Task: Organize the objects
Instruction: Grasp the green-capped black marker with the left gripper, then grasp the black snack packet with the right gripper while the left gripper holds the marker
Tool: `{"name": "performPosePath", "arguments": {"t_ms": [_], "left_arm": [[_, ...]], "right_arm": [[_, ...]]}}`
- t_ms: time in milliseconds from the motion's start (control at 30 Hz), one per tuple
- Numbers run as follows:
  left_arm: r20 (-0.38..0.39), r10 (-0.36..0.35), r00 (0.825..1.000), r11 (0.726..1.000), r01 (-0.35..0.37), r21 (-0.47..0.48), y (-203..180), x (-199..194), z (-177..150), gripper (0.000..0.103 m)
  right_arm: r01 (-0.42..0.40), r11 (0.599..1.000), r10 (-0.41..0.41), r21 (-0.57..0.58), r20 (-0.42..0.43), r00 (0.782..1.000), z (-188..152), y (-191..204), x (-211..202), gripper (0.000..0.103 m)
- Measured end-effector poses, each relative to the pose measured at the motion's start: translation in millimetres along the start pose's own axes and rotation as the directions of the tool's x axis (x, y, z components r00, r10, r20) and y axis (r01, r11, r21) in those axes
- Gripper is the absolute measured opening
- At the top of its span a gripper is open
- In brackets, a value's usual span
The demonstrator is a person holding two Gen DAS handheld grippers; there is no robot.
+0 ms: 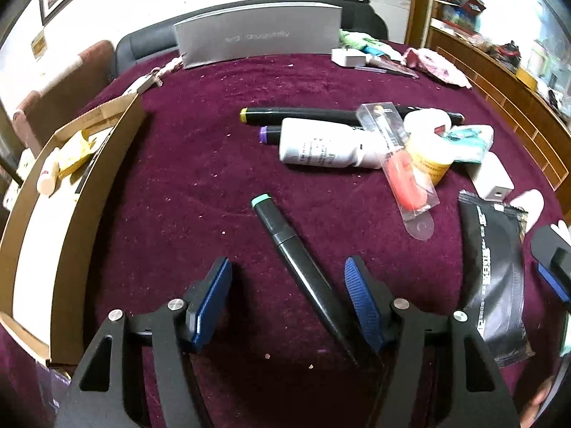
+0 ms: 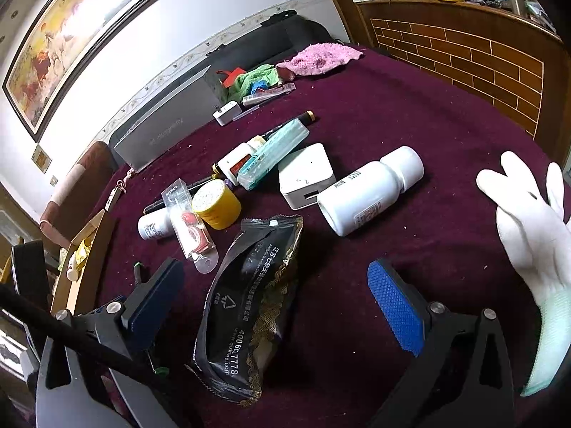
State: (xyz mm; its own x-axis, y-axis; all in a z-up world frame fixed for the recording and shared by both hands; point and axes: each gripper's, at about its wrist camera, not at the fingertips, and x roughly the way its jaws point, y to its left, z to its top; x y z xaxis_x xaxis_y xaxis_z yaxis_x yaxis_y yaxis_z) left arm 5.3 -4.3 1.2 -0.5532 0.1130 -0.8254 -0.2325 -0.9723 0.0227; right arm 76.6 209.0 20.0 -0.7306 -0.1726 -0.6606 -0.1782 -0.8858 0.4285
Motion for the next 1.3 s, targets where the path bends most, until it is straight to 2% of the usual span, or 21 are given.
{"name": "performPosePath", "arguments": {"t_ms": [67,100,133,300,533,833,1000,1067,1133,1200,1233,1267,1300], "left_arm": [[0.002,-0.034,0.999,0.998,0.034,0.049,-5,-3,0,0.02],[-0.007,-0.062,0.998,0.996,0.062,0.067,-6,-5,0,0.012],[-0.013,-0.082,0.997,0.994,0.083,0.071,-7,-6,0,0.011],[-0.011,-0.159,0.987,0.987,0.159,0.03,4,-18,-8,0.011],[0.023,-0.208,0.978,0.977,0.209,-0.045,32,-41,-12,0.011],[0.086,-0.241,0.967,0.969,0.245,-0.029,46,-74,-20,0.011],[0.082,-0.273,0.958,0.96,0.278,-0.045,53,-76,-28,0.011],[0.084,-0.287,0.954,0.955,0.292,-0.052,55,-78,-31,0.011],[0.087,-0.302,0.949,0.95,0.307,-0.058,57,-81,-32,0.011],[0.093,-0.309,0.947,0.947,0.315,-0.059,59,-85,-34,0.011],[0.099,-0.312,0.945,0.946,0.319,-0.061,61,-87,-34,0.011],[0.103,-0.315,0.944,0.945,0.322,-0.063,64,-89,-34,0.011],[0.109,-0.316,0.943,0.944,0.324,-0.066,67,-91,-35,0.011]], "right_arm": [[0.002,1.0,-0.002,0.003,-0.002,1.0,0,-1,1,0.103],[0.007,1.0,-0.007,0.003,-0.004,1.0,0,-1,1,0.103],[0.011,1.0,-0.011,0.002,-0.006,1.0,0,-1,2,0.103],[0.031,0.999,-0.031,-0.013,-0.012,0.999,-1,1,5,0.103],[0.055,0.998,-0.056,-0.03,-0.032,0.998,-2,2,10,0.103],[0.088,0.996,-0.09,-0.032,-0.071,0.993,-3,4,16,0.103],[0.094,0.995,-0.097,-0.027,-0.145,0.985,-1,14,19,0.103],[0.119,0.99,-0.129,-0.071,-0.157,0.979,2,25,22,0.103],[0.177,0.975,-0.198,-0.133,-0.164,0.966,3,37,28,0.103],[0.233,0.956,-0.263,-0.181,-0.162,0.951,3,47,36,0.098],[0.253,0.947,-0.286,-0.198,-0.166,0.944,1,49,40,0.092],[0.264,0.941,-0.303,-0.211,-0.175,0.937,-1,51,44,0.077],[0.268,0.938,-0.311,-0.219,-0.193,0.93,-4,51,48,0.074]]}}
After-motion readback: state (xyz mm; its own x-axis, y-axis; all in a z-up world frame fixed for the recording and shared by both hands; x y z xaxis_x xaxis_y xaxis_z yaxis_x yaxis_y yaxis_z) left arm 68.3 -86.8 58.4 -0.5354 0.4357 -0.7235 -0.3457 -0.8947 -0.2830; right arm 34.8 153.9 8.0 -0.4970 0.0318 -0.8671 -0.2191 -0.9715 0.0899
